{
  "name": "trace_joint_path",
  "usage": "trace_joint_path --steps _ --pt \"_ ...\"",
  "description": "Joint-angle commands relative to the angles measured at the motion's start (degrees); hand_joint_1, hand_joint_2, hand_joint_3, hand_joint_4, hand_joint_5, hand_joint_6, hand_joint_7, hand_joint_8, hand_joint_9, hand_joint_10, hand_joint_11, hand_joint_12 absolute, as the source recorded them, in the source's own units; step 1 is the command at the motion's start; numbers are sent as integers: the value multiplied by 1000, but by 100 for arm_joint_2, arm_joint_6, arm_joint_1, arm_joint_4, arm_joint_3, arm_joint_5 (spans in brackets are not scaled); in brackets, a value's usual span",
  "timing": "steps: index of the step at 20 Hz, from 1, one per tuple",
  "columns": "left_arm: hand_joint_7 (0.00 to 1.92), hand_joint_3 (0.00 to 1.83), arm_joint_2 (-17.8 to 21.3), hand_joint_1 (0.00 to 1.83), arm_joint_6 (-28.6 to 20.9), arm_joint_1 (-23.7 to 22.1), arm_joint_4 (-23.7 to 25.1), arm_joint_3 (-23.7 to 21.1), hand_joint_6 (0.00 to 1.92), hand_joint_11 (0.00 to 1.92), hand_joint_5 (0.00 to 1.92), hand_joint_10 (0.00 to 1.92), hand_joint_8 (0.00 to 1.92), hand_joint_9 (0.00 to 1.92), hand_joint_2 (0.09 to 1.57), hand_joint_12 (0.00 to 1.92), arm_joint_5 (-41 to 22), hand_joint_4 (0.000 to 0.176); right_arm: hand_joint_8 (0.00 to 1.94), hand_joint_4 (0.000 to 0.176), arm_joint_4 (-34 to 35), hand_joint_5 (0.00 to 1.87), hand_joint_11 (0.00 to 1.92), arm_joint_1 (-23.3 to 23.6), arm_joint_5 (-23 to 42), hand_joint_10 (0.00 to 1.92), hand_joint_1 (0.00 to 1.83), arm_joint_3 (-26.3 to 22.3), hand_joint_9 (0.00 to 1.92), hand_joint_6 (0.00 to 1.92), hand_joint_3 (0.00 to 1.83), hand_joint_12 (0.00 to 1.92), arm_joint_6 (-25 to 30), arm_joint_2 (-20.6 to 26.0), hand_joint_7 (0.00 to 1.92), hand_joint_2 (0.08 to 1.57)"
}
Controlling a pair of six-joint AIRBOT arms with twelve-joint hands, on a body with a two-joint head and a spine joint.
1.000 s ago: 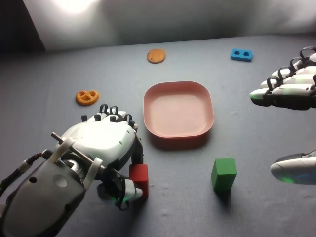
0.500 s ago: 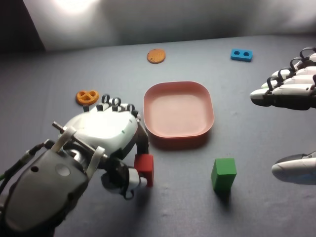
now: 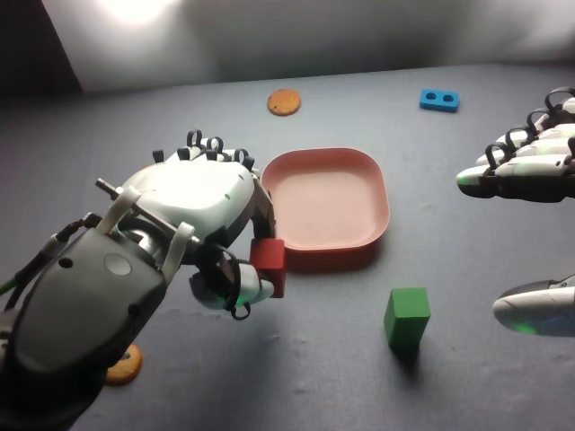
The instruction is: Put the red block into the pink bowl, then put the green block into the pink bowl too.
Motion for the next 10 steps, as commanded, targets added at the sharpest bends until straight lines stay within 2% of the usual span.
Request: trace_joint_path --steps 1,2,3,4,5,6,7,8,9,10 --pt "390 1 21 1082 4 -74 422 11 912 0 1023 9 6 163 1094 0 -242 38 0 0 -51 357 0 88 -636 3 281 -16 281 0 1 759 -13 50 338 1030" --pt "399 1 19 1075 3 -100 442 32 927 0 1014 8 5 171 1098 0 -217 52 1 0 -51 356 0 90 -637 2 301 -16 282 1 0 760 -47 46 335 1025" --pt "422 0 5 1071 3 -139 472 67 924 0 1016 9 9 183 1097 0 -183 65 9 0 -51 395 0 91 -640 15 314 -16 330 9 0 889 -68 44 378 1013" --pt "442 0 -16 1076 -15 -166 507 100 916 0 1021 10 10 195 1095 0 -153 54 1 0 -51 354 0 91 -647 5 289 -15 288 1 0 784 -83 42 342 1023" --pt "404 0 -74 1092 -65 -202 562 172 897 0 1033 3 3 183 1091 0 -100 20 0 0 -51 345 0 91 -668 1 280 -15 274 0 3 731 -120 34 333 1031" --pt "396 0 -138 1094 -103 -246 604 247 893 0 1035 2 1 181 1090 0 -28 14 4 0 -51 362 0 91 -689 6 280 -15 290 5 1 771 -140 32 350 1029" --pt "394 1 -175 1074 -113 -278 630 288 917 0 1020 5 0 166 1095 0 11 57 5 0 -51 369 0 91 -699 7 311 -15 295 6 0 776 -147 32 353 1021" --pt "399 1 -236 1071 -137 -322 670 352 920 0 1018 5 3 163 1096 0 33 64 1 0 -51 359 0 91 -703 2 312 -15 284 1 0 767 -152 31 338 1024" --pt "413 0 -285 1076 -164 -356 701 406 912 0 1024 6 5 171 1094 0 44 56 10 0 -51 394 0 91 -703 11 312 -15 316 10 0 863 -153 31 376 1023" --pt "393 0 -345 1078 -180 -405 733 477 909 0 1025 1 0 152 1093 0 71 52 12 0 -51 404 0 92 -703 13 310 -15 323 12 0 882 -154 31 385 1020"
